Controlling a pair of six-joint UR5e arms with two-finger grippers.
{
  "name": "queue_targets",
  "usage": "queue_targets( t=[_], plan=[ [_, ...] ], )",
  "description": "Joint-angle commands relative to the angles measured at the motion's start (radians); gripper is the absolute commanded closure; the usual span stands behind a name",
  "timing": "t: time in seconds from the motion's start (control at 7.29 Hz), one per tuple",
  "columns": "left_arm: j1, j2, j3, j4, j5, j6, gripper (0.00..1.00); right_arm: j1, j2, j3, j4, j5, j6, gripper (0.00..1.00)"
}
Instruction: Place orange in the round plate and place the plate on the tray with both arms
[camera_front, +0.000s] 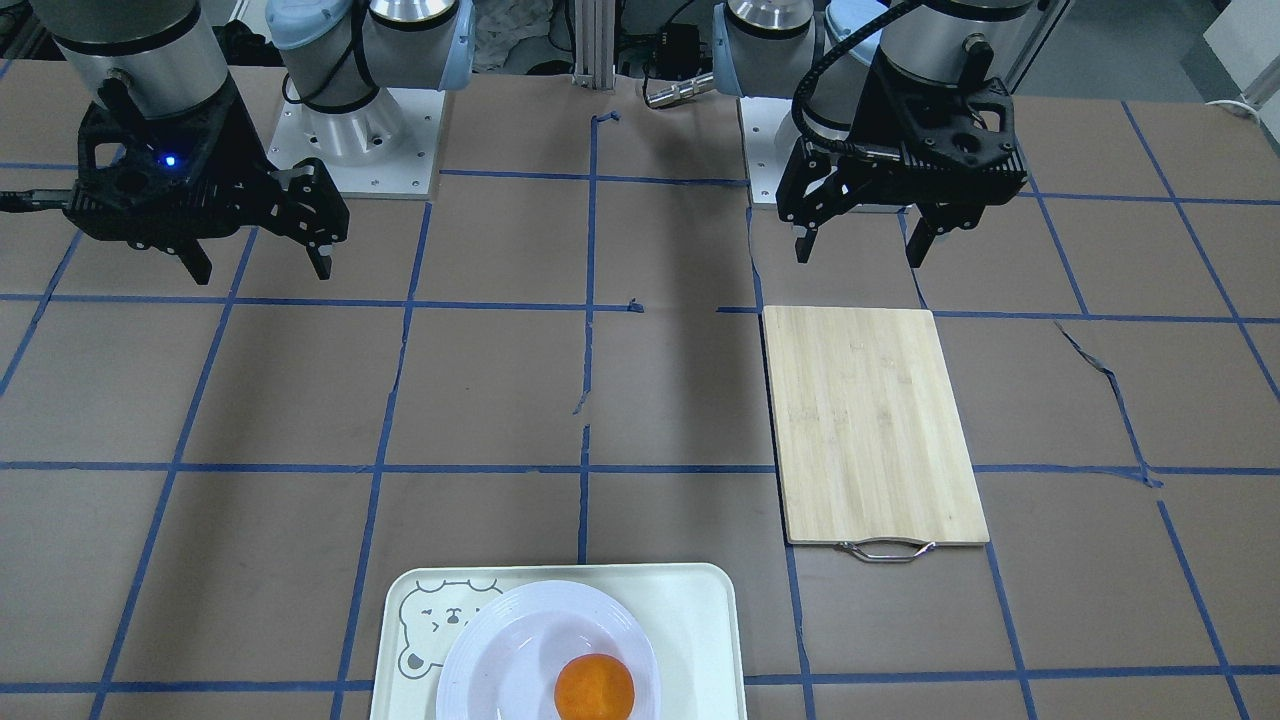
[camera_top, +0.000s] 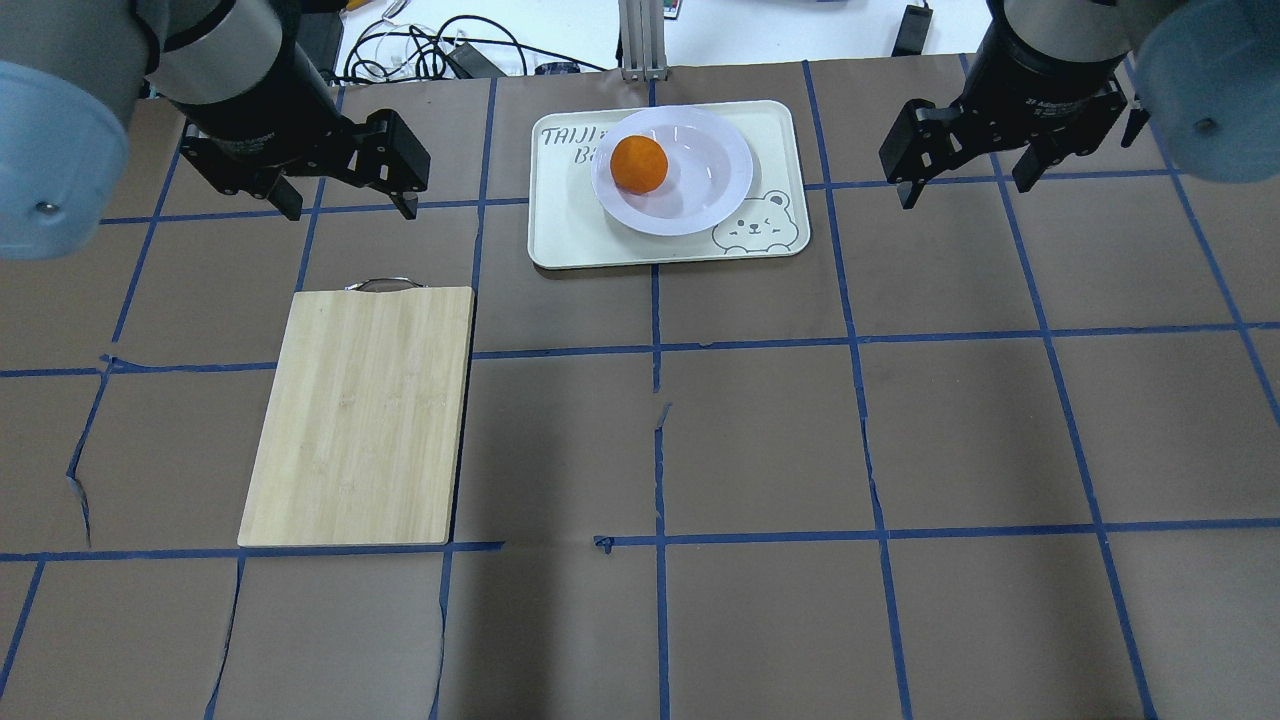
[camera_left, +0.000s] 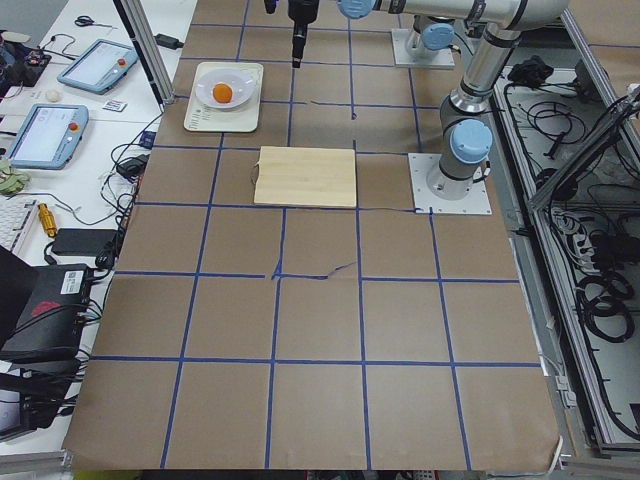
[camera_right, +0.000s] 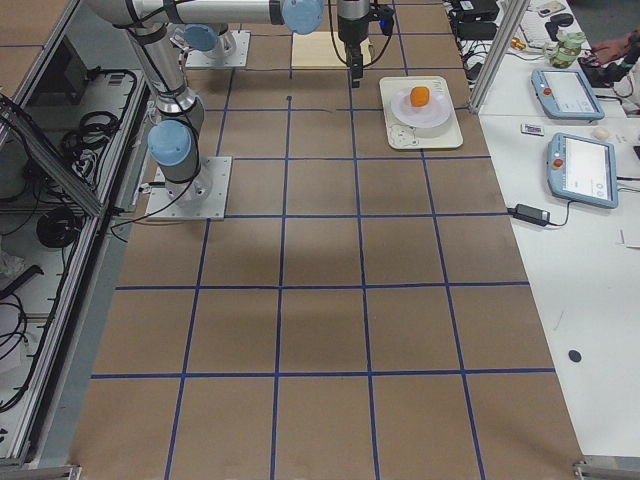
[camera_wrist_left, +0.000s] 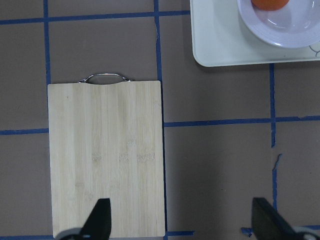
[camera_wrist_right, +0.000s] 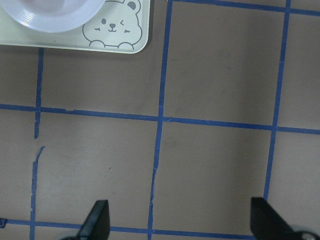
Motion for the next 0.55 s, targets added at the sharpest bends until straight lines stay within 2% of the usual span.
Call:
queue_targets(
  t=[0.0, 0.41],
  plan=[
    [0.0, 0.0, 0.0, 0.0, 0.0, 0.0, 0.0, 0.001, 0.002, 0.0, -0.004, 0.004, 0.001, 0.0],
    [0.0, -0.002, -0.002, 0.002, 0.0, 0.0, 0.0, 0.001, 0.002, 0.0, -0.004, 0.004, -0.004, 0.0]
  ],
)
